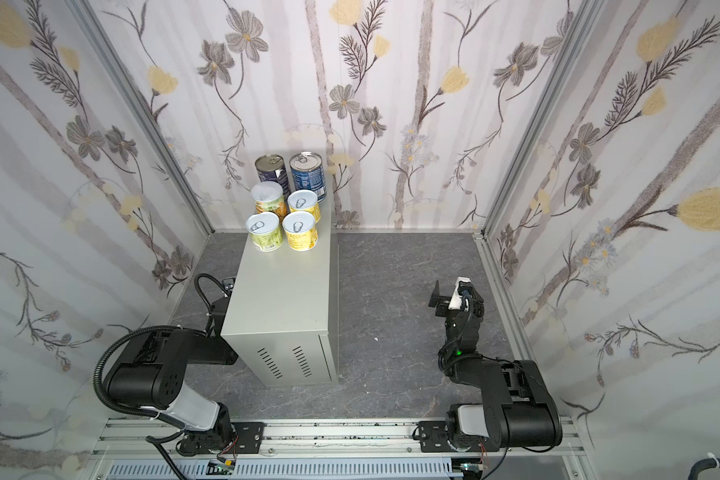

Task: Place and organize the canned foods onto the counter

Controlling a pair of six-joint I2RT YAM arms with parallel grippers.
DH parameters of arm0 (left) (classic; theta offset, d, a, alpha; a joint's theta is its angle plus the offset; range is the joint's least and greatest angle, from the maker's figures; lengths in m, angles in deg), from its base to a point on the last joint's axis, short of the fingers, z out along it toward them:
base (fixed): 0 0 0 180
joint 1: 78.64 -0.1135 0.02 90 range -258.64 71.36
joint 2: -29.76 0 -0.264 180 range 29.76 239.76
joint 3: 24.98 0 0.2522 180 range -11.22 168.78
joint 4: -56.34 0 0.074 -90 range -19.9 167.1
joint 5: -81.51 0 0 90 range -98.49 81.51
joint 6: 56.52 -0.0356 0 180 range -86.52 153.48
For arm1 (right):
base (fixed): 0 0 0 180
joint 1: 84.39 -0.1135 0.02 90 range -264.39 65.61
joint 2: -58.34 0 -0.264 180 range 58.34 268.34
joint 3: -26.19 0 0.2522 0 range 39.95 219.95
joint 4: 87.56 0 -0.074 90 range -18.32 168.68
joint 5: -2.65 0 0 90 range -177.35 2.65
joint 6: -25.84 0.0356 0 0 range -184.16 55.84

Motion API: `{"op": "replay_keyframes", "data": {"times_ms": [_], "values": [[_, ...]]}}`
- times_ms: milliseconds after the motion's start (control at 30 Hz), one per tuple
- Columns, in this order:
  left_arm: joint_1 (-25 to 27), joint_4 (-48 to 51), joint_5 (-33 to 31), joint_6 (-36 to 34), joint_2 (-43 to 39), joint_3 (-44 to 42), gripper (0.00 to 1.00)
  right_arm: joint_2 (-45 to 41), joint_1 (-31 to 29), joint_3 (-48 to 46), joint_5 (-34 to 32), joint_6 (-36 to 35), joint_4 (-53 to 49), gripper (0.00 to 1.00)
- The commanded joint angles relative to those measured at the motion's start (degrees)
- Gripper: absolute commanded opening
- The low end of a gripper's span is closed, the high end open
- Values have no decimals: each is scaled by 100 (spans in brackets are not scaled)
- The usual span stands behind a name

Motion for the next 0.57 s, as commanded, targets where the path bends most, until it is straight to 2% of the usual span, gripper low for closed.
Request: {"op": "replay_keyframes", "data": {"times_ms": [0,167,533], "values": [[-10,-210,-51,23,4,8,100,16,-1,4,43,-15,253,100],[-110,-57,165,84,-8,73,100,16,0,15,43,-16,253,100],[-110,-69,163,76,-6,67,100,25,-2,16,43,-23,255,100]]}}
